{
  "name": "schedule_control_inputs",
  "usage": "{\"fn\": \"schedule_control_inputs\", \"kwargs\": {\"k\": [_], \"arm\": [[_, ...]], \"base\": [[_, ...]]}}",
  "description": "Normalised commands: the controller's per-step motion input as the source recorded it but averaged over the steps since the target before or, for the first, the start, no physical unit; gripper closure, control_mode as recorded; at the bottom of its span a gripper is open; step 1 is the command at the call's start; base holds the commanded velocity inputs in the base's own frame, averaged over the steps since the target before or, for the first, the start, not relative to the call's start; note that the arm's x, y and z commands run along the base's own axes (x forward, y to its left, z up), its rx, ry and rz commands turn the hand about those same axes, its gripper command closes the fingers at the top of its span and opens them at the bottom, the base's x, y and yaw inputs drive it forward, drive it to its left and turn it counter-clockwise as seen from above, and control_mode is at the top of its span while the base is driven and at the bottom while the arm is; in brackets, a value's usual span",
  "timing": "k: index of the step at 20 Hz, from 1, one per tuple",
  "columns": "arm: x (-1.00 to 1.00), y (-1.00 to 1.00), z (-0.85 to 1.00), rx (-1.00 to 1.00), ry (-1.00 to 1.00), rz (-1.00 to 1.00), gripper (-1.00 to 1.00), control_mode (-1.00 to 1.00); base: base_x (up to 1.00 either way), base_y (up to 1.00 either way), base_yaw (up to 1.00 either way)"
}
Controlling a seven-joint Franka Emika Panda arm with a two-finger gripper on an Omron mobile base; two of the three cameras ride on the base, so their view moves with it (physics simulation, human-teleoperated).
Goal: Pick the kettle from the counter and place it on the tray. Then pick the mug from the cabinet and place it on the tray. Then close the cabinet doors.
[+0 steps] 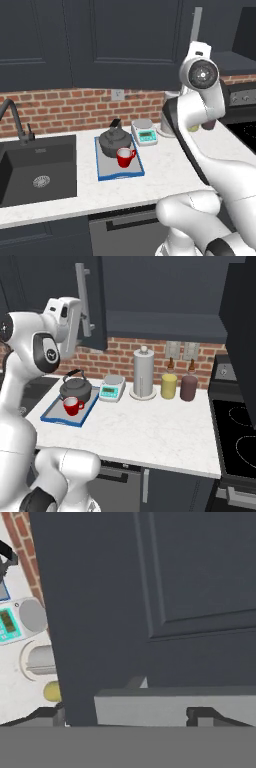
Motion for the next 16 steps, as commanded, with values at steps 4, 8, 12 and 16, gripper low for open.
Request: {"fn": "schedule_control_inputs", "kwargs": {"k": [4,8,12,16], "arm": [[0.69,-0.10,-0.17,0.00,0.00,0.00,-1.00,-1.00],[0.54,-0.06,-0.10,0.00,0.00,0.02,-1.00,-1.00],[0.39,-0.04,-0.13,0.00,0.00,0.04,-1.00,-1.00],[0.43,-0.02,-0.09,0.00,0.00,0.06,-1.00,-1.00]], "base": [[0.00,0.00,0.00],[0.00,0.00,0.00],[0.00,0.00,0.00],[0.00,0.00,0.00]]}}
